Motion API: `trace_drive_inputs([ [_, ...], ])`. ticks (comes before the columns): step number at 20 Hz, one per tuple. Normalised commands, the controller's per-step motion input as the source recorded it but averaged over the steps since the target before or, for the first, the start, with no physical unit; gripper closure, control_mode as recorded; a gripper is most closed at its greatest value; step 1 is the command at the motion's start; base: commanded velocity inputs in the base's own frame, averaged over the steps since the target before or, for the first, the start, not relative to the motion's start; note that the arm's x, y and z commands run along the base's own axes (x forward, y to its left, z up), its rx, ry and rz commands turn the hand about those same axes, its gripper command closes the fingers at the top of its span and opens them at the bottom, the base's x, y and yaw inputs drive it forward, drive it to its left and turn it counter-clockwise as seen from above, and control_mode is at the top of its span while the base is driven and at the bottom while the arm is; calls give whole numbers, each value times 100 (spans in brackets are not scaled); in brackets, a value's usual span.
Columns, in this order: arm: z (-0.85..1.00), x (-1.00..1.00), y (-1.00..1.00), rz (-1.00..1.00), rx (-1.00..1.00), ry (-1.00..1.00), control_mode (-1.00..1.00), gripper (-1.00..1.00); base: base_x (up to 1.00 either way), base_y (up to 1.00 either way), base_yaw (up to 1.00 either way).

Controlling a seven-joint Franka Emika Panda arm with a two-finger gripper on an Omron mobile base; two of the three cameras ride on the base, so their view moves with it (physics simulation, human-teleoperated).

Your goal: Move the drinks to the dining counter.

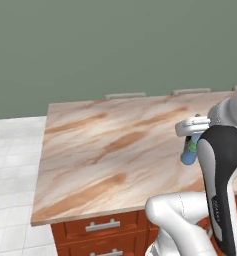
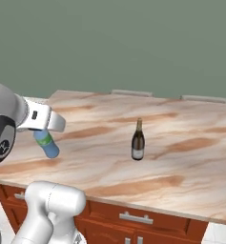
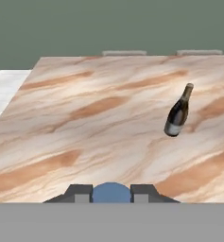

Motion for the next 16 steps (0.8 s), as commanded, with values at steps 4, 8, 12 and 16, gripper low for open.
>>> trace_drive_inputs([
  [4, -15, 50, 0, 10, 0, 6, -100, 100, 50, -1, 16],
  [8, -43, 100, 0, 8, 0, 11, -100, 100, 0, 0, 0],
  [12, -52, 96, 0, 0, -1, 18, -100, 100, 0, 0, 0],
  [16, -36, 76, 8, 0, -7, 13, -100, 100, 0, 0, 0],
])
